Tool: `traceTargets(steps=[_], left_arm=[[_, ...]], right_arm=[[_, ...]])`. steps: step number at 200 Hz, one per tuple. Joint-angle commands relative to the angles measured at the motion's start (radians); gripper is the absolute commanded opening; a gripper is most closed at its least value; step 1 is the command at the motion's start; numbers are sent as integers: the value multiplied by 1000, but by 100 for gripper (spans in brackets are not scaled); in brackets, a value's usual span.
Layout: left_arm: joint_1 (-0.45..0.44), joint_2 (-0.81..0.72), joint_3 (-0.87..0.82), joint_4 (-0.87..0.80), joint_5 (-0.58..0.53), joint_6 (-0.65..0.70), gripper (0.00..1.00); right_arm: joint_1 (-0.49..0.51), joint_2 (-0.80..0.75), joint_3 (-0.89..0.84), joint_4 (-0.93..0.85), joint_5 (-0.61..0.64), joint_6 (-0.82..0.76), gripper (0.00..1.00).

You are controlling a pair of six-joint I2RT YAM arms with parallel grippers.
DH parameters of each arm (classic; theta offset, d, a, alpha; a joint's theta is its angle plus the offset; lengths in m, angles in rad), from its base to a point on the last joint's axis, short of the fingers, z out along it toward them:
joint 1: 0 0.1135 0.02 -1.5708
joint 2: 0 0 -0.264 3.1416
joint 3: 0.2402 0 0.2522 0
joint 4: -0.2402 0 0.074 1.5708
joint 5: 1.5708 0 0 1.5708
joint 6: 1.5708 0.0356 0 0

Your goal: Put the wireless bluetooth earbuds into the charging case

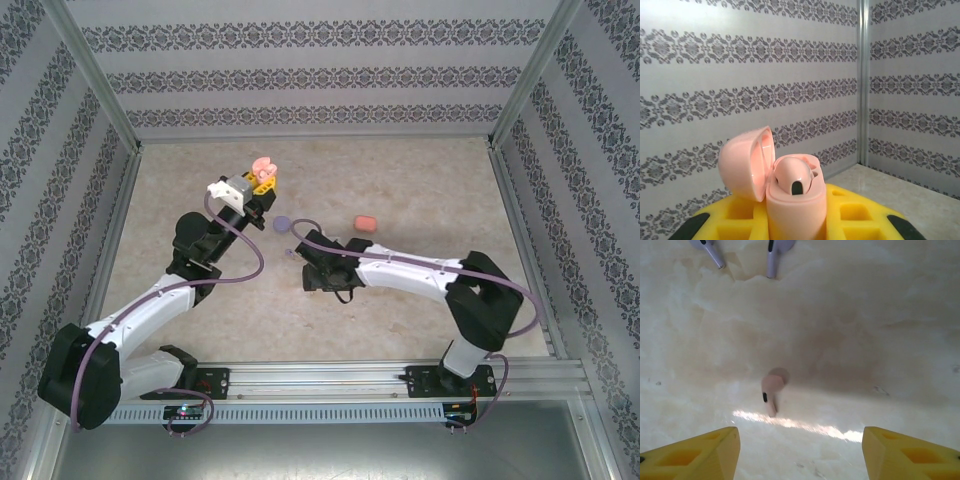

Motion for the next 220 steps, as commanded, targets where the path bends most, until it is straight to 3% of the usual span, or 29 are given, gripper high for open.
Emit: traceTargets(steps=[1,118,220], left_arm=[[23,-34,-23,92,-26,-39,0],[77,-83,-73,139,-38,-64,0],[88,-92,-93,155,-25,-72,0]], right_arm=[[20,70,74,-49,37,40,64],[46,266,233,-134,88,91,46],[50,348,281,-164,98,116,40]])
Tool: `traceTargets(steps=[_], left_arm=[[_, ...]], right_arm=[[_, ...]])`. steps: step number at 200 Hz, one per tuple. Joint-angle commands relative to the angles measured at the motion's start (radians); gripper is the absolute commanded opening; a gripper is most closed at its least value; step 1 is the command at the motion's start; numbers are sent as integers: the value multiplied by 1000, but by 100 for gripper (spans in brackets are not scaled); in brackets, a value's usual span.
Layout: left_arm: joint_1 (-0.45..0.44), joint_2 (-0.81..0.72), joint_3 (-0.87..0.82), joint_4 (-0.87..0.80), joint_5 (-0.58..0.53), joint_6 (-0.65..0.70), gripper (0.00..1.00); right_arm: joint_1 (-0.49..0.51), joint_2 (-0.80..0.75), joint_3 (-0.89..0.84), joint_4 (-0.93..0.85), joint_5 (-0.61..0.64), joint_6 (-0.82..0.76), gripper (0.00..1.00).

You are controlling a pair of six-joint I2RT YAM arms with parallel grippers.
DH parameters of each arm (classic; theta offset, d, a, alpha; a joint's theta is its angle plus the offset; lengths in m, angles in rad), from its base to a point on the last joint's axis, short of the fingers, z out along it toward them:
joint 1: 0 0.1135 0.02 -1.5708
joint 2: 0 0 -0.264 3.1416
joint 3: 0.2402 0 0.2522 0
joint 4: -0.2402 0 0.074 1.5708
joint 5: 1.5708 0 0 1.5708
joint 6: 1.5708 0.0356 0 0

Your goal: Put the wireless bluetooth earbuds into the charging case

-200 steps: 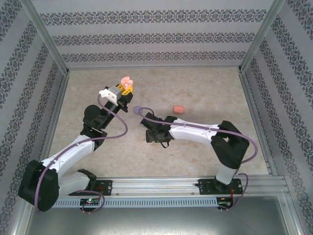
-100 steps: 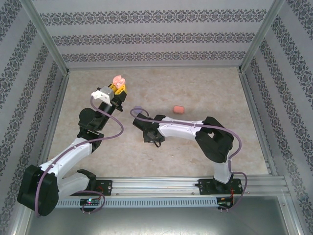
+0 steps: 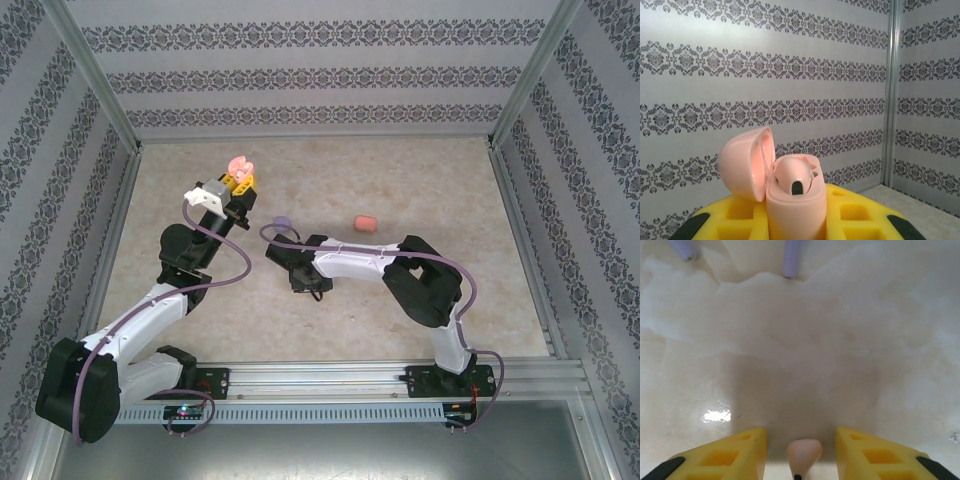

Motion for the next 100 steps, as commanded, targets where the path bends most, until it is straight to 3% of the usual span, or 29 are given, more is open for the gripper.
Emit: traceTargets(steps=[1,100], left_arm=[[16,-24,-7,63,17,-20,0],[22,-27,-18,66,22,-21,0]], right_arm=[[14,21,20,-37,36,31,40],[26,32,23,-46,36,44,34]])
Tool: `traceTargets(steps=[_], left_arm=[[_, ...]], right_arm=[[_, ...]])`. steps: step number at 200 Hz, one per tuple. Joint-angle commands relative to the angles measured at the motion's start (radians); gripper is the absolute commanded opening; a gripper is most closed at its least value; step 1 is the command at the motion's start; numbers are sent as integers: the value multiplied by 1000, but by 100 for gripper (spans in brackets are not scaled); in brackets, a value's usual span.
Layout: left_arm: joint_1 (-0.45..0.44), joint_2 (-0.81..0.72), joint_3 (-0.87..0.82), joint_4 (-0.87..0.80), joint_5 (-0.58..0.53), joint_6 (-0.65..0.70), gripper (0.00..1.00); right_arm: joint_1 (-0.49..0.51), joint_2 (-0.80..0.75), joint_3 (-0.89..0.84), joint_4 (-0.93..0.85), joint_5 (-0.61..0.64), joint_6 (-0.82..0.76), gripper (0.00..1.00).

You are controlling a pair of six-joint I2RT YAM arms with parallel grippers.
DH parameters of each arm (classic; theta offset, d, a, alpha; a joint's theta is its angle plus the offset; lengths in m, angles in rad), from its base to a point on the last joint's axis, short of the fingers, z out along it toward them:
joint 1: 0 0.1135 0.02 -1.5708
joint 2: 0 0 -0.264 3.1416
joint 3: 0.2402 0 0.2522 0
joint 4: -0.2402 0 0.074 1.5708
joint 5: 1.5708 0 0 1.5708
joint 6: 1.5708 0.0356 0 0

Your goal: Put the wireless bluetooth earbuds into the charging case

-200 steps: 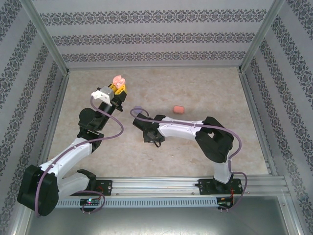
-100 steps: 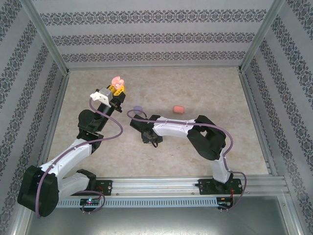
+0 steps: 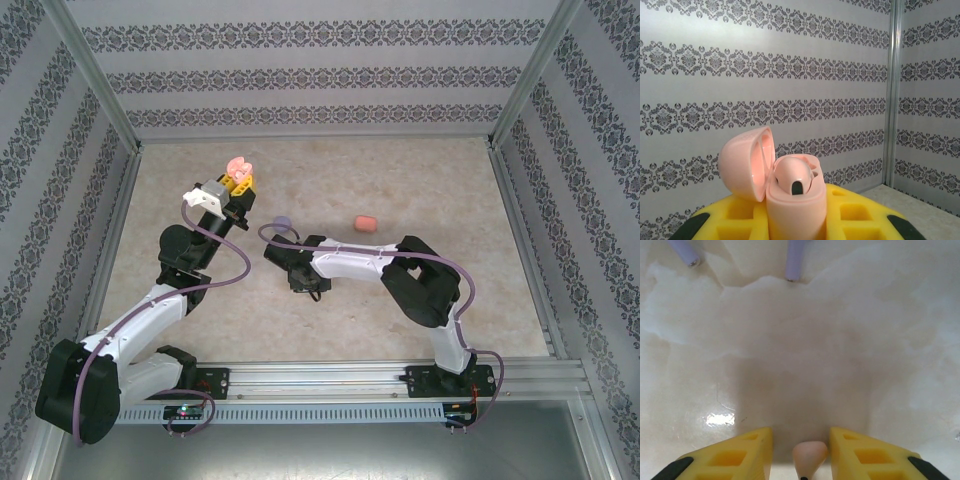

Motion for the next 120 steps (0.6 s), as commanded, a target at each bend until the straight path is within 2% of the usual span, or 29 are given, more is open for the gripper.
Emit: traceTargets(steps=[1,120], left_arm=[[15,-21,-10,63,19,-21,0],[17,-24,-4,46,38,-25,0]], right_arm=[[15,24,11,-42,23,23,34],[15,-25,-47,-4,40,32,23]])
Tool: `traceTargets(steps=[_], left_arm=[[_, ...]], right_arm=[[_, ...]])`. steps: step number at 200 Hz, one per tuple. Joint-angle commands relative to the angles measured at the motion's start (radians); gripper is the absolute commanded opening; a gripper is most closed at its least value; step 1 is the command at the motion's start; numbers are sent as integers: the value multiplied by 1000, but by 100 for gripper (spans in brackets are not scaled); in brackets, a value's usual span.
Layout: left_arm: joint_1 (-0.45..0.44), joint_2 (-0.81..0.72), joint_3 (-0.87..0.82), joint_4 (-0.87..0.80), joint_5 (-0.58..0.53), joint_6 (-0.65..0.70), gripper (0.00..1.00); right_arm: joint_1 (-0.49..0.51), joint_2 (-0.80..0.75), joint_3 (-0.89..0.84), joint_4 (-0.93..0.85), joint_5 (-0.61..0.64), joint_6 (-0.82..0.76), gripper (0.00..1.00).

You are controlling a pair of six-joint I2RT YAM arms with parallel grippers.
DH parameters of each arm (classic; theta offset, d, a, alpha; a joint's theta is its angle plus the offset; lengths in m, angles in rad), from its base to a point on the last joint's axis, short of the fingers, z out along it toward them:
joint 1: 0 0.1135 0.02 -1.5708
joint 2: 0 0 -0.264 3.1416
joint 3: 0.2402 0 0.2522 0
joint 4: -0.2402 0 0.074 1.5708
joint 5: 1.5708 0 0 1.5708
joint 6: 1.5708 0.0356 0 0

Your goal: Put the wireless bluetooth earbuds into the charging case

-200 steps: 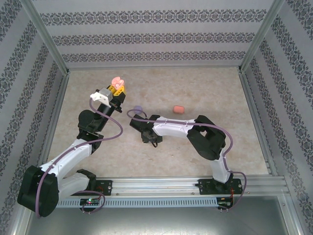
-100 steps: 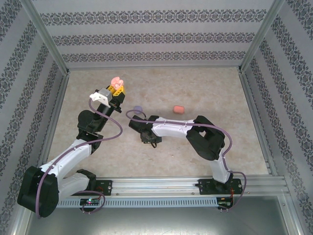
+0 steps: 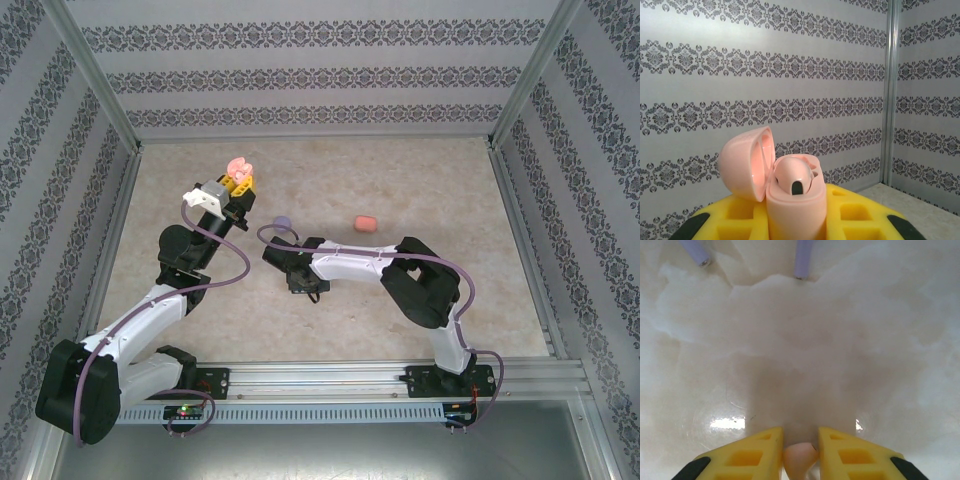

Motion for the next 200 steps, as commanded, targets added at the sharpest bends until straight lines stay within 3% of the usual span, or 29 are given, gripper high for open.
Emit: traceTargets(steps=[1,86,200], left_arm=[[11,-24,-2,46,21,-21,0],[10,-27,18,32,46,-28,0],[11,-29,79,-24,118,-36,0]], right_arm=[[6,-21,-34,-27,29,9,23],[-1,-145,-84,-3,72,9,21],[-97,-480,-77,1,126,-97,21]])
